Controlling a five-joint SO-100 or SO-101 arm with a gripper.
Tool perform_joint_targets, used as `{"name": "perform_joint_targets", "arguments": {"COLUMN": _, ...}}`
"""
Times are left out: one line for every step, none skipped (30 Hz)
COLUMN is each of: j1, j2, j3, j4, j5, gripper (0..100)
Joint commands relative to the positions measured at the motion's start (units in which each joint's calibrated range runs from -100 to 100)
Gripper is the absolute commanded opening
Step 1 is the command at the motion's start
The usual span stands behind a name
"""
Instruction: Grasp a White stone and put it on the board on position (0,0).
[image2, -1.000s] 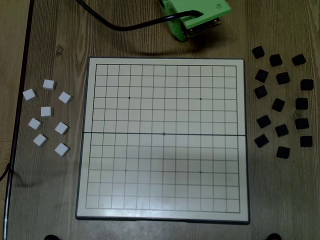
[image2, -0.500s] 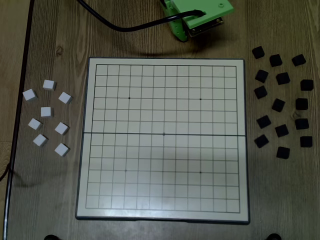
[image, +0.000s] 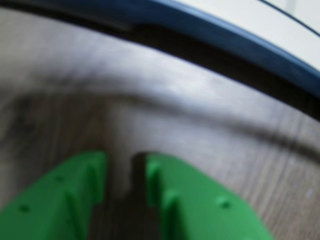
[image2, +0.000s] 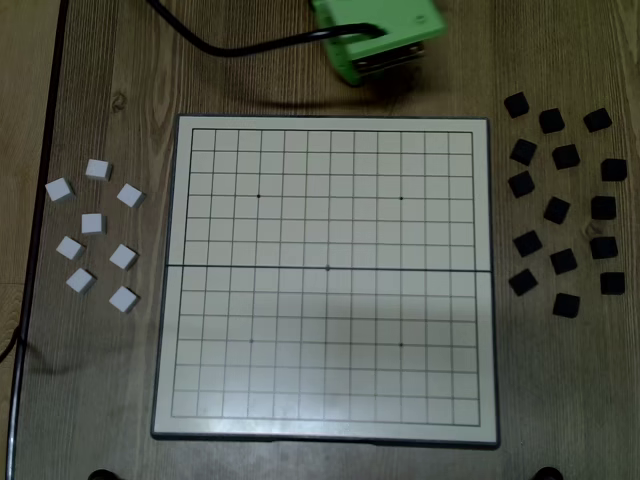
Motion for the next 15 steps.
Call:
{"name": "perform_joint_targets", "arguments": {"j1": 5.1, "j2": 1.3, "j3": 0.6, "j4": 3.6, "j5": -2.0, "gripper": 6}}
{"name": "perform_joint_targets", "arguments": {"j1": 6.3, "j2": 2.7, "j3": 0.6, "j4": 2.2, "j5": -2.4, "gripper": 6}}
{"name": "perform_joint_targets", "arguments": {"j1": 7.1, "j2": 4.5, "j3": 0.3, "j4": 0.7, "j5": -2.8, "gripper": 6}}
{"name": "perform_joint_targets", "arguments": {"j1": 8.0, "j2": 6.2, "j3": 0.0, "j4": -0.7, "j5": -3.1, "gripper": 6}}
{"name": "perform_joint_targets", "arguments": {"j1": 8.8, "j2": 8.1, "j3": -0.4, "j4": -2.4, "j5": -3.3, "gripper": 6}}
{"name": "perform_joint_targets", "arguments": {"j1": 9.6, "j2": 10.4, "j3": -1.1, "j4": -4.3, "j5": -3.6, "gripper": 6}}
{"name": "perform_joint_targets", "arguments": {"j1": 10.3, "j2": 13.2, "j3": -2.1, "j4": -6.2, "j5": -4.1, "gripper": 6}}
{"name": "perform_joint_targets", "arguments": {"j1": 11.0, "j2": 17.6, "j3": -4.1, "j4": -8.6, "j5": -4.3, "gripper": 6}}
{"name": "perform_joint_targets", "arguments": {"j1": 11.6, "j2": 20.1, "j3": -5.5, "j4": -9.6, "j5": -4.4, "gripper": 6}}
{"name": "perform_joint_targets", "arguments": {"j1": 12.4, "j2": 24.2, "j3": -7.8, "j4": -11.1, "j5": -4.5, "gripper": 6}}
{"name": "perform_joint_targets", "arguments": {"j1": 13.2, "j2": 28.1, "j3": -10.6, "j4": -12.0, "j5": -4.5, "gripper": 6}}
{"name": "perform_joint_targets", "arguments": {"j1": 14.1, "j2": 31.9, "j3": -13.7, "j4": -12.4, "j5": -4.4, "gripper": 6}}
{"name": "perform_joint_targets", "arguments": {"j1": 14.9, "j2": 35.6, "j3": -17.2, "j4": -12.3, "j5": -4.3, "gripper": 6}}
{"name": "perform_joint_targets", "arguments": {"j1": 15.8, "j2": 39.1, "j3": -20.5, "j4": -11.9, "j5": -4.4, "gripper": 6}}
{"name": "perform_joint_targets", "arguments": {"j1": 16.8, "j2": 42.6, "j3": -24.2, "j4": -11.4, "j5": -4.2, "gripper": 6}}
